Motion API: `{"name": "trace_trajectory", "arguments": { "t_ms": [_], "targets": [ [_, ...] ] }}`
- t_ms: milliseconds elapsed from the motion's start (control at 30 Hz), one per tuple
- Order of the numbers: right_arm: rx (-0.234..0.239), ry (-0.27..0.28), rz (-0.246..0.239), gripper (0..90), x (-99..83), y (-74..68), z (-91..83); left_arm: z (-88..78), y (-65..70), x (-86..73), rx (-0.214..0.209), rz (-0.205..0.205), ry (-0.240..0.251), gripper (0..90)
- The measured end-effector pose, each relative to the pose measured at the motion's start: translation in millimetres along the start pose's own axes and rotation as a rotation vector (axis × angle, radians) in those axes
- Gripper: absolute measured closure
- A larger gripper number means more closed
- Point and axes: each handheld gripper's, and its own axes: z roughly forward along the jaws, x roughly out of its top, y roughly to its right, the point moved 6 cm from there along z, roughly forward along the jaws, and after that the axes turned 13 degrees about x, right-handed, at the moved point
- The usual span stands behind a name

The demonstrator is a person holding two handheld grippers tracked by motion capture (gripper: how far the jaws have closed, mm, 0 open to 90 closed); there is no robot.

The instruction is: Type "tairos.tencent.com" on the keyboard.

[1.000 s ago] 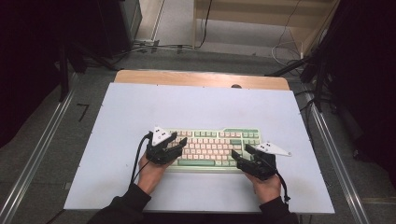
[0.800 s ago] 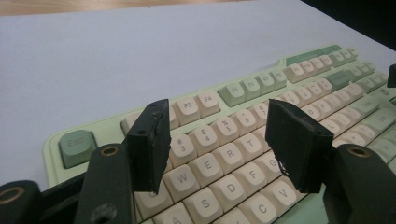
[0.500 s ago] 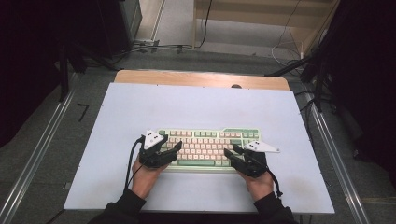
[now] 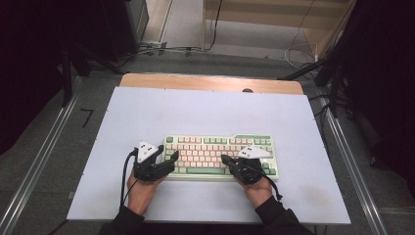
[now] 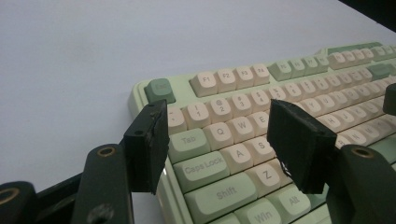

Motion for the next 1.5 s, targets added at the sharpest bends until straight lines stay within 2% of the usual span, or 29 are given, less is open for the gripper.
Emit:
{"name": "trace_trajectory", "arguments": {
  "t_ms": [333, 567, 1367, 1500],
  "targets": [
    [0.05, -0.041, -0.035, 87.6, 2.5, -11.6, 18.8, -10.0, -12.7, -6.8, 0.044, -0.016, -0.001, 39.3],
    [0.064, -0.071, -0.06, 87.6, 3.2, -16.7, 29.9, -15.3, -19.1, -10.3, 0.062, -0.029, -0.002, 39.3],
    [0.067, -0.094, -0.06, 87.5, 1.1, -16.9, 33.3, -14.9, -17.9, -10.9, 0.063, -0.028, -0.004, 39.3],
    [0.062, -0.072, -0.044, 79.5, 3.7, -16.5, 31.0, -15.1, -17.9, -10.7, 0.062, -0.028, -0.004, 39.3]
  ]
}}
